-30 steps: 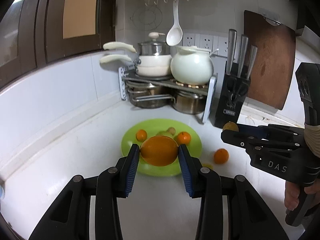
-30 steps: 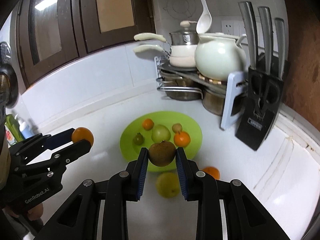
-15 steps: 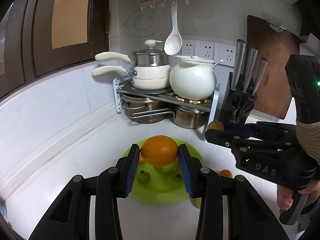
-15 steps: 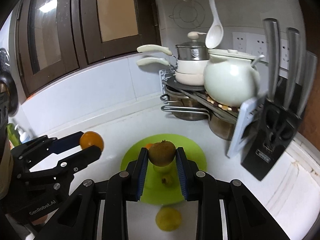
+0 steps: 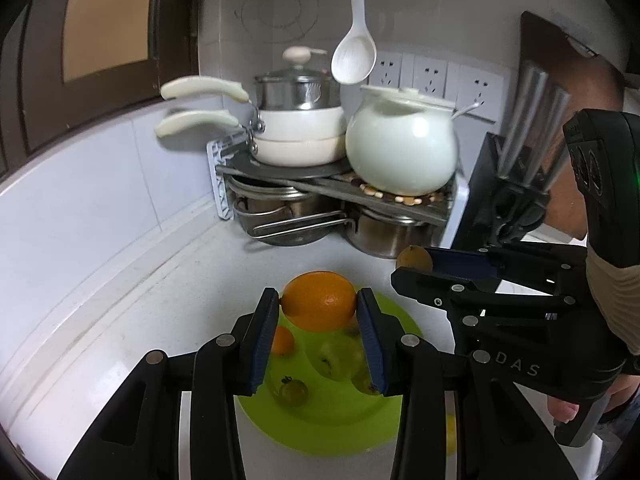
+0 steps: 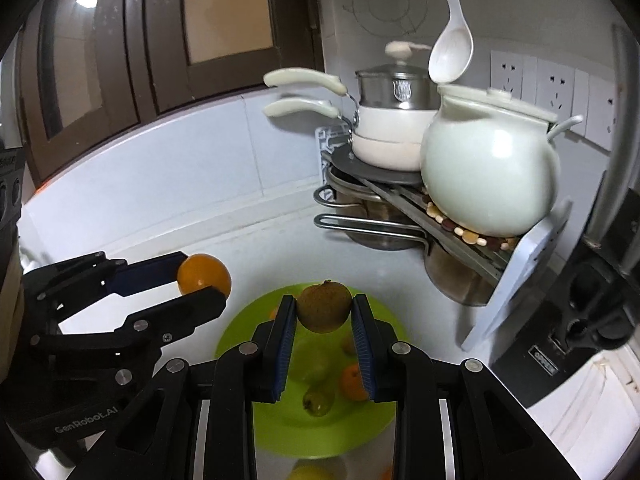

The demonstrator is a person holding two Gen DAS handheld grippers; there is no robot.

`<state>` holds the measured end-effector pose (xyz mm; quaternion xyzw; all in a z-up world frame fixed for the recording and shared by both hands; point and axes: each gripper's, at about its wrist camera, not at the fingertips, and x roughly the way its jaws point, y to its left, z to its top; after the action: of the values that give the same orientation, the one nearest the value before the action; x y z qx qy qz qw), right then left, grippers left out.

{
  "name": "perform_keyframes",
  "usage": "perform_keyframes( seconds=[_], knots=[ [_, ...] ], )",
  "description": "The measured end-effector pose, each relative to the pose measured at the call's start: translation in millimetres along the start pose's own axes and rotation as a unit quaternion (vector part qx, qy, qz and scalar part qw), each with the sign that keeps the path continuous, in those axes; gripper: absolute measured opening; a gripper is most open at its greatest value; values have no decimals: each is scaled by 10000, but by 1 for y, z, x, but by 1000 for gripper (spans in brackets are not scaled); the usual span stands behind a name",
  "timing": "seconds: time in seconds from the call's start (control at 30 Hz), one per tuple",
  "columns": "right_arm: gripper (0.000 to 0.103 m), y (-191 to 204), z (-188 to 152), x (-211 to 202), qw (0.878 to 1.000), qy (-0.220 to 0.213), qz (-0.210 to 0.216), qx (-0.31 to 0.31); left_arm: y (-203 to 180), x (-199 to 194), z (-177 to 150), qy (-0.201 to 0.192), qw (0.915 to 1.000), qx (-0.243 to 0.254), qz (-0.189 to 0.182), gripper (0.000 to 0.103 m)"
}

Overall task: Organize fruits
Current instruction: 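Carry both held fruits over the green plate and open both tools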

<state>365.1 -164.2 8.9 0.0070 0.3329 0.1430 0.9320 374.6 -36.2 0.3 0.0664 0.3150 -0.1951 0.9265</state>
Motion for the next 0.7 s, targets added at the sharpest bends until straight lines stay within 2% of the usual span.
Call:
perform_keyframes(
  seconds=[0.37,0.7],
  knots=[
    [29,-21,2,66,9981,610,101,72,23,72,-2,564,9983,-78,-131,40],
    [29,-30,2,110,9938,1085,221,131,30,118,-7,1007,9945,-75,-285,40]
  ],
)
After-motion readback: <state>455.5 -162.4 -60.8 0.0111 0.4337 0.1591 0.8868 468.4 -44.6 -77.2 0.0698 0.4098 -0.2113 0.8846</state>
